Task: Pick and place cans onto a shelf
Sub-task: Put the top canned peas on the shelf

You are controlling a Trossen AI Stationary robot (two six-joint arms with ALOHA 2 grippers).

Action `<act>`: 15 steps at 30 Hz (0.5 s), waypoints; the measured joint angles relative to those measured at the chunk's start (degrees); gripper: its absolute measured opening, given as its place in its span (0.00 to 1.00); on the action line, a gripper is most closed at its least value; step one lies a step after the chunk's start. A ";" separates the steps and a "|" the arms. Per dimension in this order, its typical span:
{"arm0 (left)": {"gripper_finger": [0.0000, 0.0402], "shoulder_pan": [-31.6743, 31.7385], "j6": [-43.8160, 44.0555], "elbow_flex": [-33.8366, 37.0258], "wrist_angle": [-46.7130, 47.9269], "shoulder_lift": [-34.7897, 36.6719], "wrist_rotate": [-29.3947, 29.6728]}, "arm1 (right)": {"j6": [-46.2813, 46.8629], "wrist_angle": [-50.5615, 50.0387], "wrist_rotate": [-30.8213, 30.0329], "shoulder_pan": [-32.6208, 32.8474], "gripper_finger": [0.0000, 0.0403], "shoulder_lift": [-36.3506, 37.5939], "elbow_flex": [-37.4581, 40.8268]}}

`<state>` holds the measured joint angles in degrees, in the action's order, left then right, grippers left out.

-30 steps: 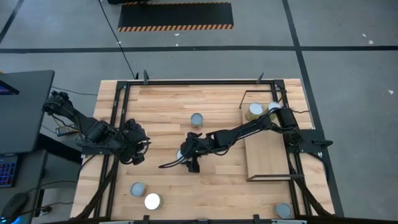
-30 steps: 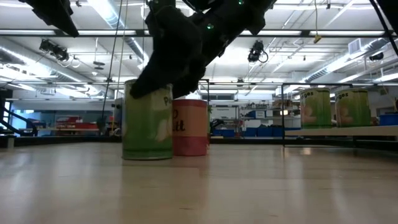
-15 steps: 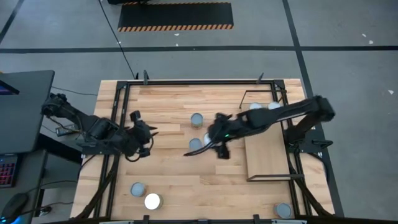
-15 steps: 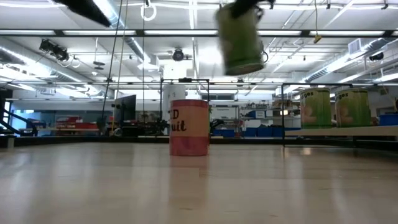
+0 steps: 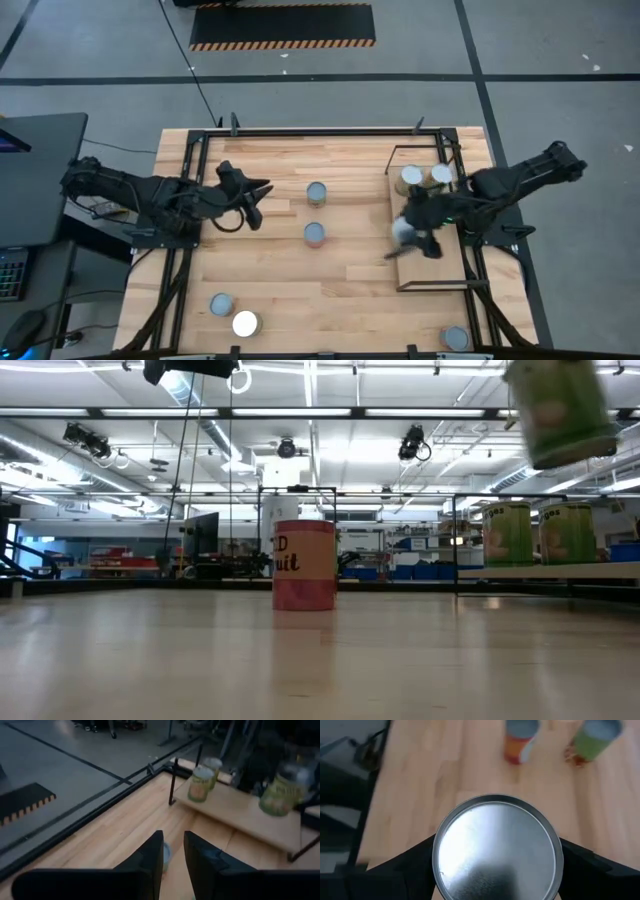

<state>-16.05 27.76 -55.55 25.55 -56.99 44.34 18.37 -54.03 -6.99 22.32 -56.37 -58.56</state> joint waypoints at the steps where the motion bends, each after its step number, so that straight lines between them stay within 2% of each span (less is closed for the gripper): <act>1: 0.20 0.26 1.13 0.00 -0.27 0.00 -0.03 | 0.10 0.85 -0.04 1.20 0.79 2.00 2.11; 7: 0.20 0.53 7.15 0.00 -0.36 0.00 -0.03 | -0.04 10.05 0.23 5.97 0.79 9.87 14.05; 12: 0.20 0.52 12.31 0.00 -0.34 0.00 -0.05 | -3.17 12.32 5.05 8.07 0.79 12.09 20.18; 15: 0.20 0.52 14.24 0.00 -0.32 -0.04 -0.05 | -4.85 13.56 5.10 8.42 0.79 12.06 21.99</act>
<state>-15.53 42.00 -55.55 25.23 -57.03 44.29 13.52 -40.48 -1.90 30.74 -44.31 -36.57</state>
